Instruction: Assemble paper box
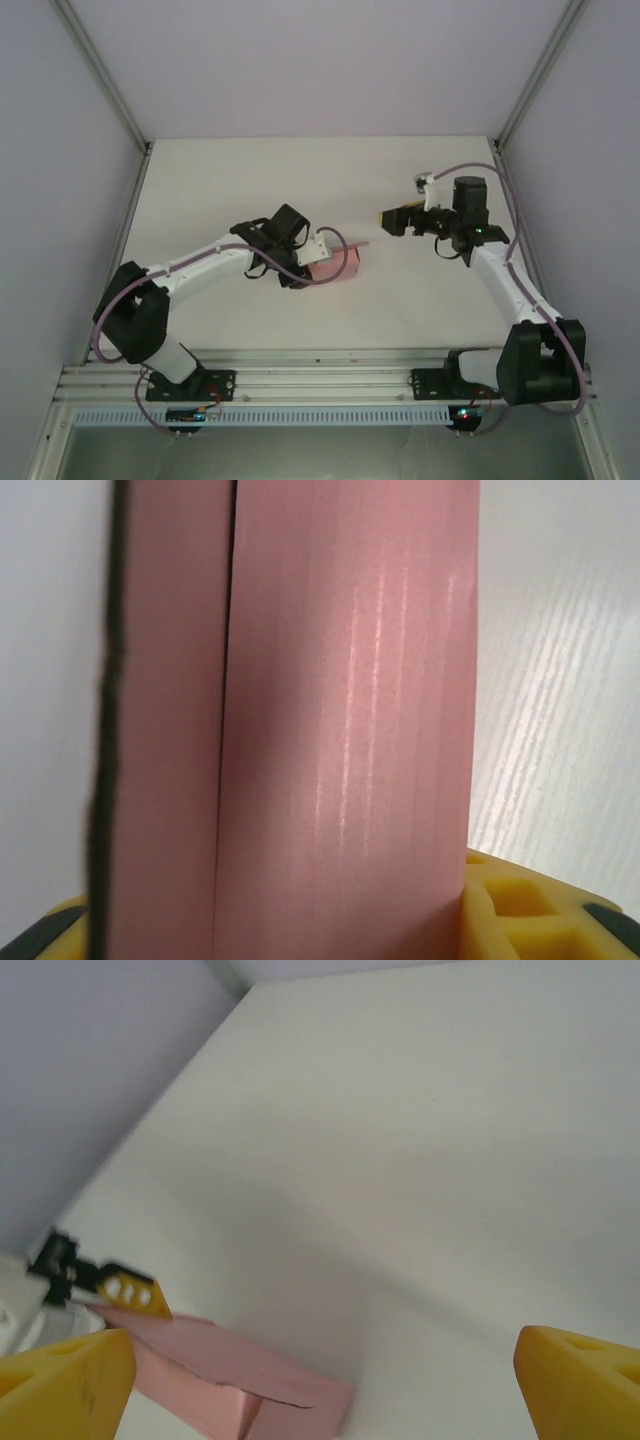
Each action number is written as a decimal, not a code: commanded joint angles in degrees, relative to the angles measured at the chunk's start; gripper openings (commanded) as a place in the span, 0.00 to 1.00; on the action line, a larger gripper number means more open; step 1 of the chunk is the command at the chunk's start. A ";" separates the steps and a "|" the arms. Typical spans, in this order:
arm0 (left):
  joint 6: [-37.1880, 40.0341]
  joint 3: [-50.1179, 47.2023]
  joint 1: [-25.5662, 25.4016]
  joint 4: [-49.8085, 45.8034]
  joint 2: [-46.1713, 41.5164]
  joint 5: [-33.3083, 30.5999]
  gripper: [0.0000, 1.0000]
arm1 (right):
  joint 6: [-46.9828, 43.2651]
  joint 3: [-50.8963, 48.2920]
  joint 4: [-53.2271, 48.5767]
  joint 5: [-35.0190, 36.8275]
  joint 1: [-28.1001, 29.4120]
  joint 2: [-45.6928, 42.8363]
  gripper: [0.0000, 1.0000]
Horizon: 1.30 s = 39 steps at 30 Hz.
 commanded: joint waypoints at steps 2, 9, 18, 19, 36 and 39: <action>1.42 2.21 0.78 -4.32 0.68 3.13 0.27 | -27.29 5.38 -15.27 3.28 5.68 3.05 0.96; 2.20 2.72 1.72 -4.74 2.67 3.18 0.28 | -33.02 7.93 -20.61 6.58 10.41 7.64 0.84; 1.94 2.97 2.19 -4.73 4.99 3.31 0.27 | -37.29 13.92 -24.83 10.43 13.68 15.89 0.68; 1.85 2.89 2.23 -4.61 4.89 3.22 0.27 | -37.41 14.61 -25.38 10.63 13.94 16.67 0.65; 0.07 2.17 2.24 -1.77 5.51 0.18 0.27 | -18.88 18.37 -30.12 10.21 18.97 17.36 0.00; -0.39 1.93 2.32 -0.83 5.68 -0.19 0.27 | -3.45 19.08 -29.76 5.87 18.64 17.87 0.00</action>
